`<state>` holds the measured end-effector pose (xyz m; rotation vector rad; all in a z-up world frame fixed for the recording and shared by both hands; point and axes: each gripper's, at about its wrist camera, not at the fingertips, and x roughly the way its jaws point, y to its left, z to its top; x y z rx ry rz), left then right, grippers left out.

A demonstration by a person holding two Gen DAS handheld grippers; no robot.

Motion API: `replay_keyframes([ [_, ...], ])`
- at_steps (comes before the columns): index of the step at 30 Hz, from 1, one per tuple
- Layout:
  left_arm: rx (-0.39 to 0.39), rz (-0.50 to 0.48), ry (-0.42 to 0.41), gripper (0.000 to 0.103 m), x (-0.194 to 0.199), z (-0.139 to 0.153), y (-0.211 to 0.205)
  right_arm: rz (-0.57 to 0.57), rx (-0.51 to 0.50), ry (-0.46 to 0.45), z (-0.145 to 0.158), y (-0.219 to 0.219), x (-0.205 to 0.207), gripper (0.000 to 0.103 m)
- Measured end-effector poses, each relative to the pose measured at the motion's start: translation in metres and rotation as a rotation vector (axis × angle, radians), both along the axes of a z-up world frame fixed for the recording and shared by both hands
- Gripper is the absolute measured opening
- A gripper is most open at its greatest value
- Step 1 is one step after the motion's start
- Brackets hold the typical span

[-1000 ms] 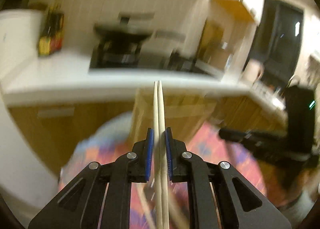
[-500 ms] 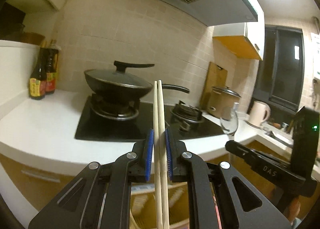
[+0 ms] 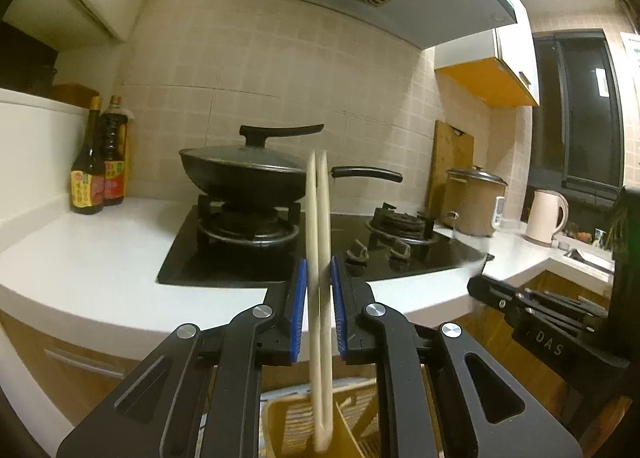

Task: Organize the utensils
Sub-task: 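Carry chopsticks and spoon over the tan holder and open both tools, then move both tools back down over the utensils on the table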

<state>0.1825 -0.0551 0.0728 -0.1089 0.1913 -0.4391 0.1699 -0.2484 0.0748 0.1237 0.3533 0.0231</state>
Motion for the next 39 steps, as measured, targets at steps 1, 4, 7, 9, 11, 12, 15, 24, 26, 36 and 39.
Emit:
replay_keyframes([
  [1, -0.002, -0.010, 0.010, 0.021, -0.002, -0.001, 0.003, 0.015, 0.015, 0.014, -0.002, -0.001, -0.003, 0.003],
  [4, -0.021, -0.024, 0.028, 0.025, -0.009, -0.003, 0.013, 0.033, 0.039, 0.028, -0.007, -0.004, -0.018, 0.004],
  [7, -0.032, -0.038, 0.049, 0.033, -0.020, -0.004, 0.022, 0.052, 0.059, 0.040, -0.010, -0.004, -0.039, 0.006],
  [9, -0.042, -0.051, 0.066, 0.046, -0.029, -0.005, 0.030, 0.065, 0.062, 0.054, -0.012, -0.002, -0.054, 0.017],
  [11, -0.055, -0.063, 0.087, 0.046, -0.037, -0.007, 0.038, 0.073, 0.061, 0.069, -0.015, 0.000, -0.070, 0.047],
  [12, -0.066, -0.074, 0.105, 0.048, -0.044, -0.008, 0.044, 0.074, 0.064, 0.072, -0.016, 0.000, -0.079, 0.052],
  [15, -0.097, -0.136, 0.152, 0.061, -0.059, -0.015, 0.058, 0.063, 0.062, 0.098, -0.022, 0.002, -0.102, 0.053],
  [24, -0.006, -0.207, 0.349, 0.062, -0.114, -0.061, 0.081, 0.085, 0.086, 0.296, -0.078, 0.019, -0.145, 0.052],
  [26, 0.065, -0.178, 0.425, 0.059, -0.123, -0.080, 0.081, 0.097, 0.105, 0.337, -0.090, 0.021, -0.149, 0.052],
  [36, 0.235, -0.311, 0.636, 0.036, -0.149, -0.139, 0.069, 0.174, 0.130, 0.524, -0.132, 0.050, -0.157, 0.035],
  [39, 0.283, -0.310, 0.653, 0.033, -0.150, -0.143, 0.063, 0.176, 0.092, 0.574, -0.137, 0.063, -0.155, 0.032],
])
